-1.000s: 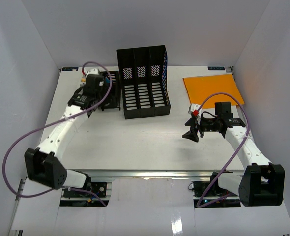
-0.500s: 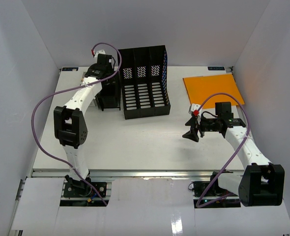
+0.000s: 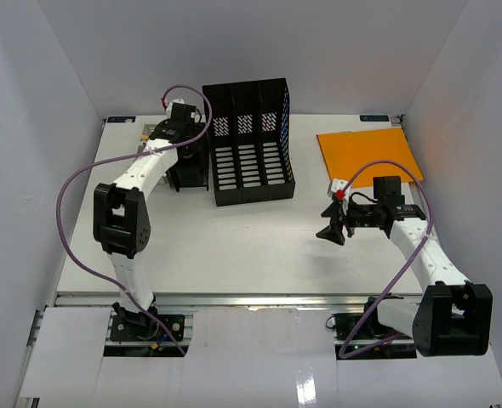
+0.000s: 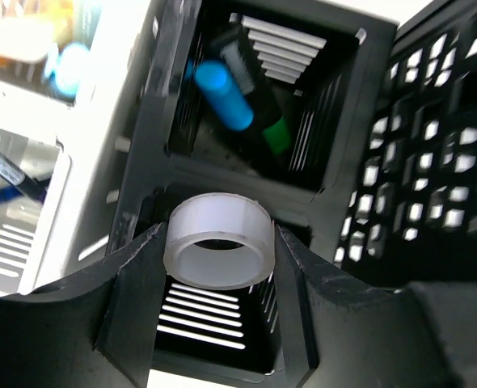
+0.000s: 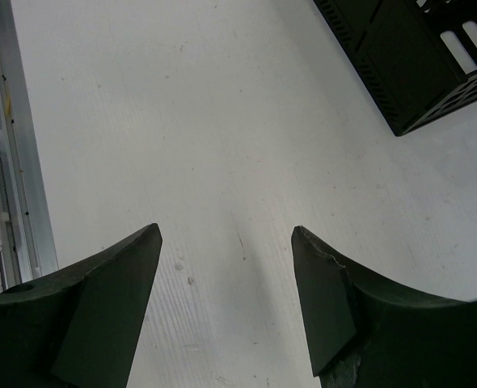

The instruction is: Organize the desk

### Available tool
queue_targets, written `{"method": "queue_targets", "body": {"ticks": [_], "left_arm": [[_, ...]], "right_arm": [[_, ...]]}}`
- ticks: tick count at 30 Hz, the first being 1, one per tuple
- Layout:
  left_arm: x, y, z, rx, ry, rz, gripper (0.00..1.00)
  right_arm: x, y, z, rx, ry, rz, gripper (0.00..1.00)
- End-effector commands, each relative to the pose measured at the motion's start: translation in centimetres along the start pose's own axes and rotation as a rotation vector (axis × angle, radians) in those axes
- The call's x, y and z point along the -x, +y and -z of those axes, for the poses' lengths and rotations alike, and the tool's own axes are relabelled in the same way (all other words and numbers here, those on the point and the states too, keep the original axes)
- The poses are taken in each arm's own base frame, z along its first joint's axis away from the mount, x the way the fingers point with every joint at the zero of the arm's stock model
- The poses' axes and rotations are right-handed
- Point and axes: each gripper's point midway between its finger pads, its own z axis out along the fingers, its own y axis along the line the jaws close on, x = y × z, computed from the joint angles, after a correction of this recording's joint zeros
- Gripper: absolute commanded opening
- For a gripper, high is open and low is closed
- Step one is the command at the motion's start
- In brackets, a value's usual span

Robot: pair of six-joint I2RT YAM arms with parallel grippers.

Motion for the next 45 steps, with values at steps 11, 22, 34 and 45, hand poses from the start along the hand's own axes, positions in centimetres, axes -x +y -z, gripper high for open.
{"method": "queue_targets", "body": {"ticks": [11,22,34,45], "left_arm": [[6.2,-0.7,7.3,-0.163,-0.147,0.052,0.95],[1.9,-0.7,21.4,-0.626,-0.303,0.078,0.98],[-13.8,0.5,27.1,-0.986,-0.114,0.201,0.98],[-16.2,1.7,28.2,-0.994,-0.107,0.243,0.98]], "right_arm": [[-0.3,-0.7,0.3,-0.022,-0.013,-0.026,0.71],[-0.6,-10.1,2.1,-0.527,0.026,-0.292,0.80],[1.4,-26.5,1.3,-1.091,0.282,-0.357,0.90],[-2.1,-36.0,-3.9,-1.237,0.428,-0.251,0.98]]}}
